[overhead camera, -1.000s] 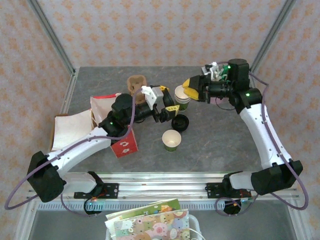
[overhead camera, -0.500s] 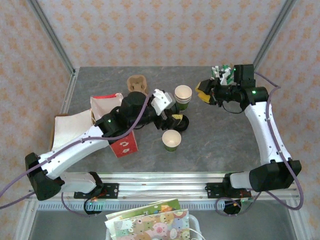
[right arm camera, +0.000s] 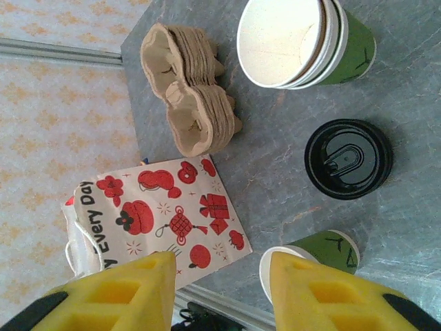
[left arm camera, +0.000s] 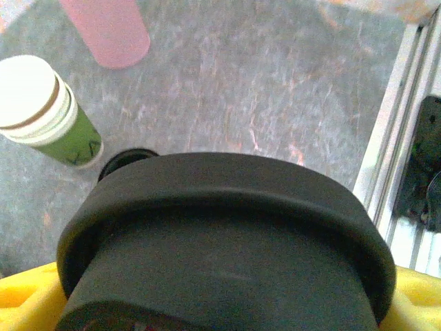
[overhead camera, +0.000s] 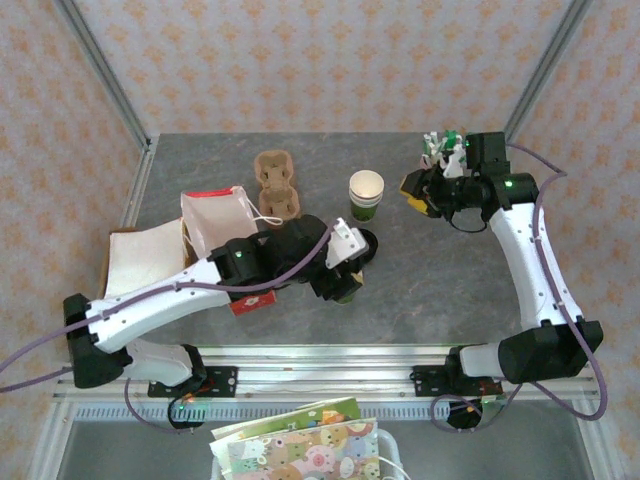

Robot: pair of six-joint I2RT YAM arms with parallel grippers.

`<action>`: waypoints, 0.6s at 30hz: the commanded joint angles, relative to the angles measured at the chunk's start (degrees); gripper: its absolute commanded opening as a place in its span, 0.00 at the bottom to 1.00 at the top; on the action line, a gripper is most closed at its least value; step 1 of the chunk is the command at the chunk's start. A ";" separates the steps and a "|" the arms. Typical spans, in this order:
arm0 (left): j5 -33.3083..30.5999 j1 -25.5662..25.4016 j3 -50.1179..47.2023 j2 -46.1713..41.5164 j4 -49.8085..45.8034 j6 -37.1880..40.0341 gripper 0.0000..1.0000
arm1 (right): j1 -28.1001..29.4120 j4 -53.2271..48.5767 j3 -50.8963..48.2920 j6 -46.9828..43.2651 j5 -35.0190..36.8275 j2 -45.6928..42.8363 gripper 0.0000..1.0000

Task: Pack the takeout coffee

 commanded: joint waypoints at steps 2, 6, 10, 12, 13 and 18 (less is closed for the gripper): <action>-2.29 -0.15 2.50 2.72 -5.97 -0.65 0.80 | -0.09 -1.00 1.69 -1.63 2.18 -0.62 0.40; -2.74 -0.23 3.59 5.88 -7.96 0.99 0.81 | -0.12 -1.02 2.01 -1.75 2.70 -0.62 0.40; -2.13 -0.06 3.51 8.23 -7.87 2.19 0.81 | -0.16 -0.59 2.15 -1.33 2.97 -0.48 0.40; -1.38 0.45 3.37 9.18 -7.47 2.60 0.81 | -0.12 -0.10 2.06 -0.96 3.03 -0.64 0.40; -0.74 0.85 3.42 9.71 -7.42 2.79 0.81 | -0.15 0.13 1.98 -0.86 2.96 -0.68 0.40; 2.04 2.86 4.65 12.67 -8.48 4.66 0.81 | -0.10 0.78 1.40 -0.49 2.85 -0.96 0.40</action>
